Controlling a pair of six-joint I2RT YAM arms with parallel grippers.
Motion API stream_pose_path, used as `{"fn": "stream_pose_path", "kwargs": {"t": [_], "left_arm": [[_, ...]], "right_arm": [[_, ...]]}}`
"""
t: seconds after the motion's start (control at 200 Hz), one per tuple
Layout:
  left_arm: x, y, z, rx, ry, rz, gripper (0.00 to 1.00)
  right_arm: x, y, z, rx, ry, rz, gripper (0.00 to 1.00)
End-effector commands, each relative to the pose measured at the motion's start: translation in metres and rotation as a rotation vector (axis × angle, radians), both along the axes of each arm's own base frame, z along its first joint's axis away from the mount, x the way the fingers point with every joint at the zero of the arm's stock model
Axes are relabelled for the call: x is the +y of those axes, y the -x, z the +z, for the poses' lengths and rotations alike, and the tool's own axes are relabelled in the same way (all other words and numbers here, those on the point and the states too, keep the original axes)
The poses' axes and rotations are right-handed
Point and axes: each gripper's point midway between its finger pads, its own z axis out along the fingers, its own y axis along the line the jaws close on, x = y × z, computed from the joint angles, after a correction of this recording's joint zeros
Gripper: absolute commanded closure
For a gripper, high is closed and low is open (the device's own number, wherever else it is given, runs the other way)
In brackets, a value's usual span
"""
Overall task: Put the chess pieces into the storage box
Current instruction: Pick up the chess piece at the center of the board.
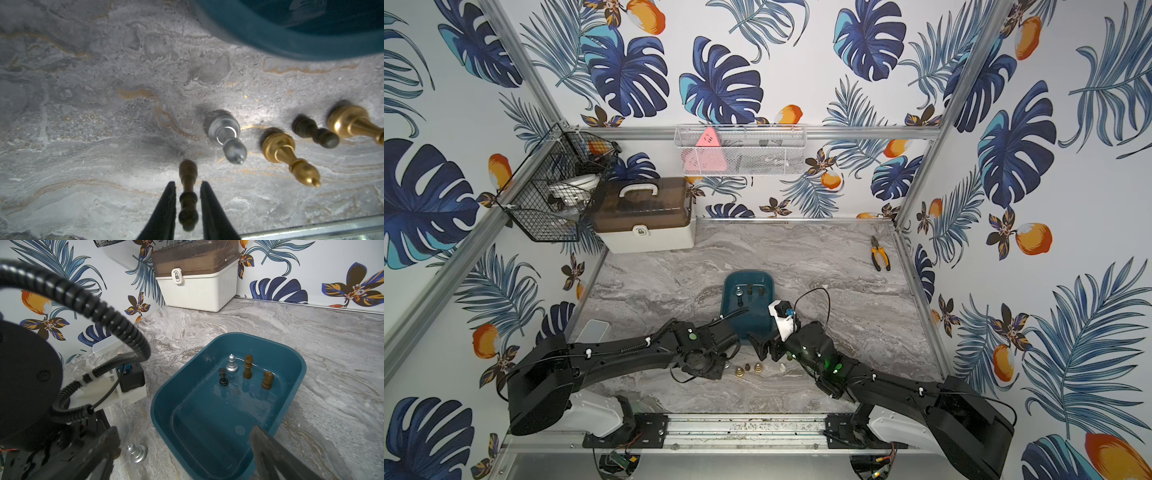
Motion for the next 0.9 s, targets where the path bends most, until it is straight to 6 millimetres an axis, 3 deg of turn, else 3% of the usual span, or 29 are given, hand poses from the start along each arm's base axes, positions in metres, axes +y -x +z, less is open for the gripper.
{"fn": "stream_pose_path", "kwargs": {"t": [0.0,0.575,0.731,0.896], "left_arm": [[0.002,0.001,-0.002,0.004,-0.010,0.008,0.76],[0.005,0.000,0.002,-0.007,-0.017,0.002,0.89],[0.007,-0.008,0.024,-0.047,-0.038,-0.002,0.90],[0.004,-0.041,0.066,-0.105,-0.031,-0.015,0.89]], "right_arm": [[0.000,-0.002,0.003,-0.009,-0.003,-0.006,0.00],[0.001,-0.003,0.002,-0.007,-0.001,-0.010,0.00],[-0.002,-0.003,0.004,-0.013,-0.008,-0.022,0.00],[-0.017,-0.006,0.011,-0.041,-0.035,-0.092,0.00]]}}
